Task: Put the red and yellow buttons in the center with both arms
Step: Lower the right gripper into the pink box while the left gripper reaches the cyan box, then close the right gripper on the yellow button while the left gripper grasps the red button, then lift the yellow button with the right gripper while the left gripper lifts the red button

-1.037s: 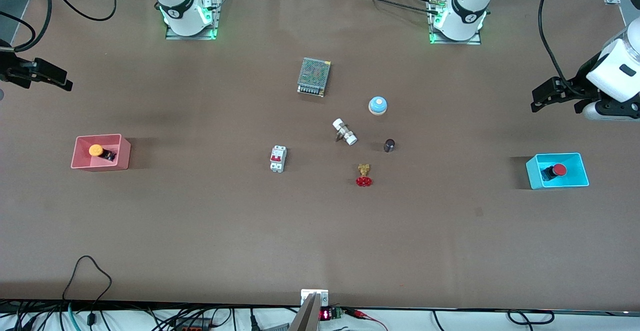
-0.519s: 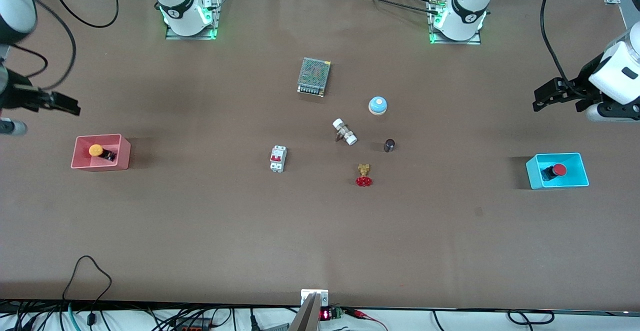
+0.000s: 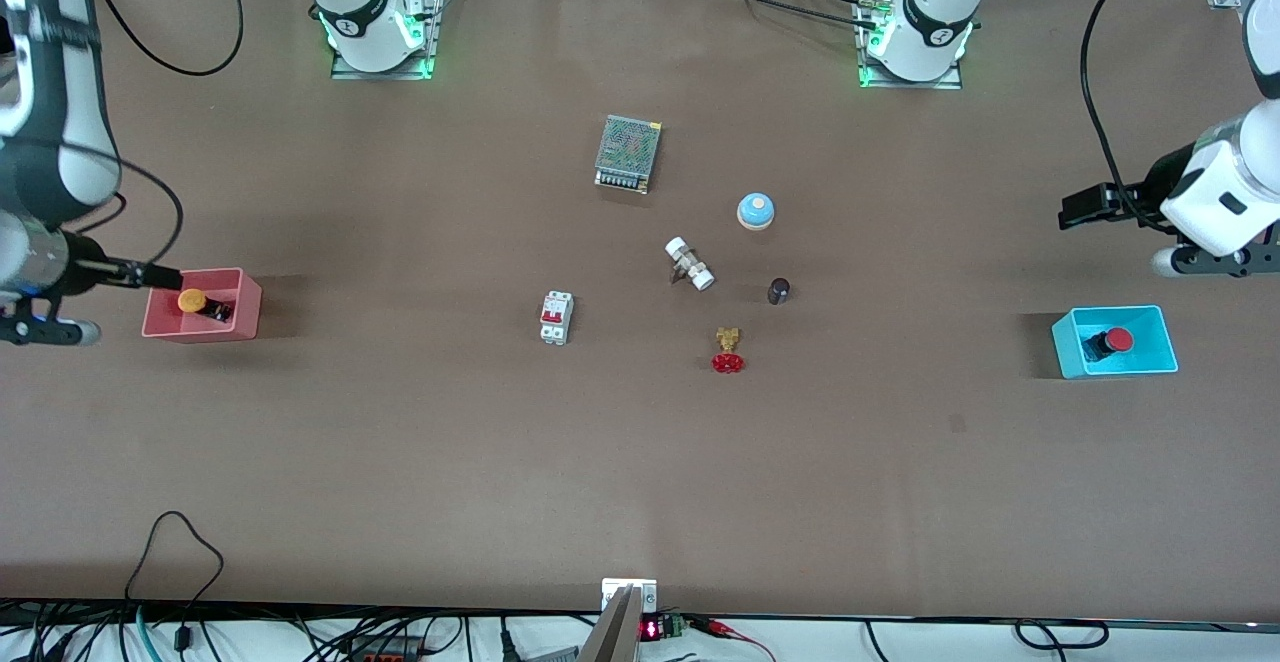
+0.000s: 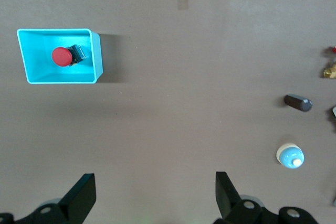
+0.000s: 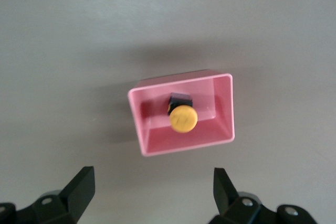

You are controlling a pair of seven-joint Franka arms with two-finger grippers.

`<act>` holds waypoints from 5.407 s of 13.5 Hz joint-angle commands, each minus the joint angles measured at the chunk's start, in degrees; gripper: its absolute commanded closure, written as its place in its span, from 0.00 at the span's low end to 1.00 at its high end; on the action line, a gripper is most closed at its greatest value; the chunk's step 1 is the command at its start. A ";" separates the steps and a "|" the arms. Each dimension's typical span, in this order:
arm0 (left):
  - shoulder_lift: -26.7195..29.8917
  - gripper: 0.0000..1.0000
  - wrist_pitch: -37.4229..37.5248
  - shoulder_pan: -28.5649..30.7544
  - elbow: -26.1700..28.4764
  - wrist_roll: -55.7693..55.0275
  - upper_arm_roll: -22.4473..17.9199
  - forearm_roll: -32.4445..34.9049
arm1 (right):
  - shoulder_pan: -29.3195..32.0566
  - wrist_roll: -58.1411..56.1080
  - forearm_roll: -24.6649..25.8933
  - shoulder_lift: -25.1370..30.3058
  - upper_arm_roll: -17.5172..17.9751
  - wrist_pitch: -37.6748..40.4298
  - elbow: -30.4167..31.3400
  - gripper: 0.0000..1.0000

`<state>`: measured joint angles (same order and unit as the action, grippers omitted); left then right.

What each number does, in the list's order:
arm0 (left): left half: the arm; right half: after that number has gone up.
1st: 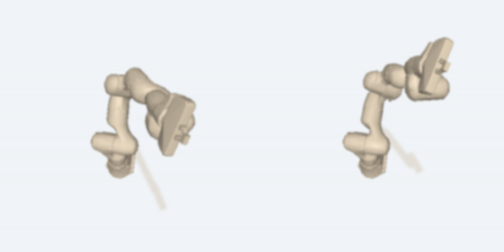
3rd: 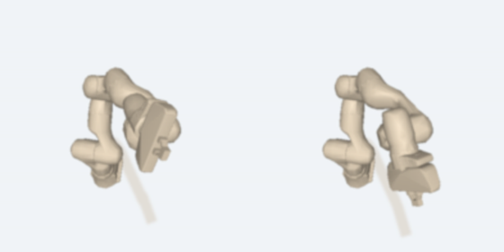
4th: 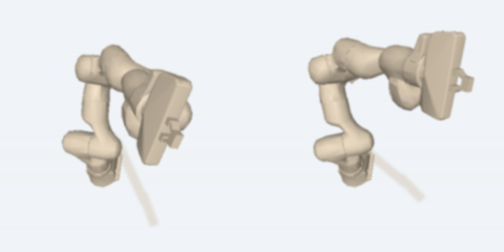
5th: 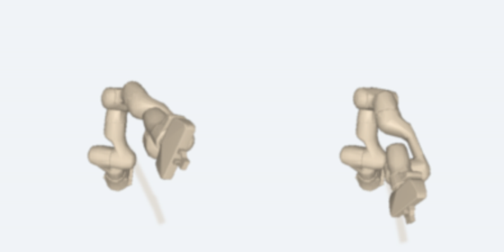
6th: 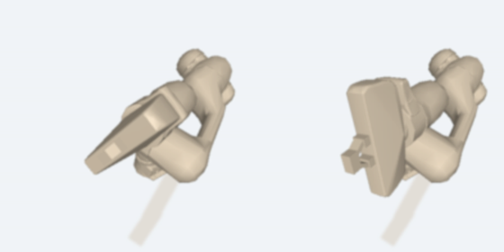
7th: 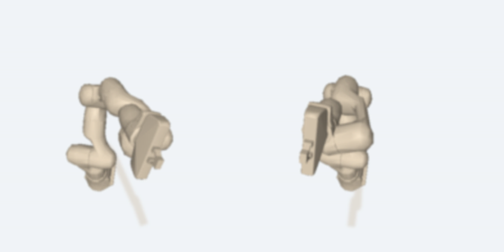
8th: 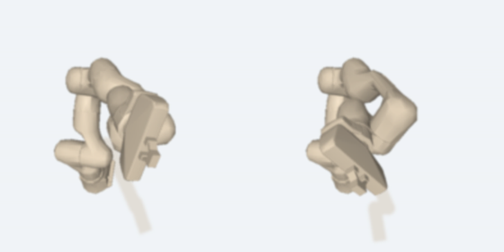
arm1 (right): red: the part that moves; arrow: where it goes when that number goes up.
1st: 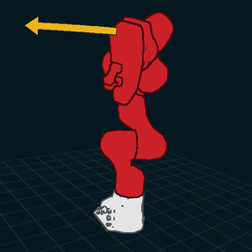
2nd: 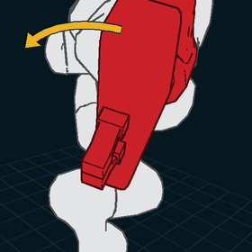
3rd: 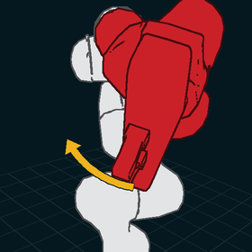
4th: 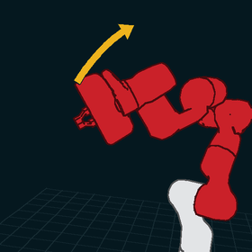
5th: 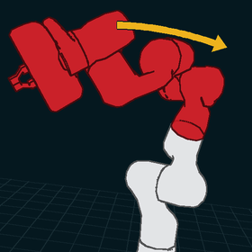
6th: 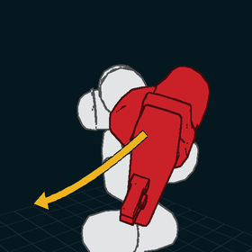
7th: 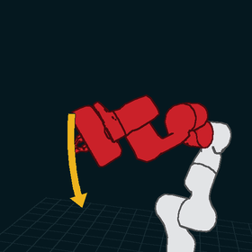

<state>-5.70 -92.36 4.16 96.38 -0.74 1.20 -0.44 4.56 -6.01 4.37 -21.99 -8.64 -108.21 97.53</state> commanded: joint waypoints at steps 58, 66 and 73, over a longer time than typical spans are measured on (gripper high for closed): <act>-26.02 0.69 -2.95 16.58 -14.80 11.20 4.15 9.05 | -20.80 3.34 -9.73 -7.88 0.90 2.59 -8.32 0.70; -25.76 0.70 -1.68 0.42 -14.82 -1.02 8.12 8.26 | -27.15 14.44 -16.39 -15.97 0.91 -4.99 -8.41 0.70; -31.21 0.70 -16.32 -8.72 -9.31 -14.35 8.21 -0.18 | -28.29 18.48 -16.50 -19.67 0.90 -9.29 -8.41 0.68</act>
<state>-36.74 -103.96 -1.96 83.51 -10.92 9.75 0.14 -22.73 11.21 -11.08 -40.20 -7.18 -116.51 90.07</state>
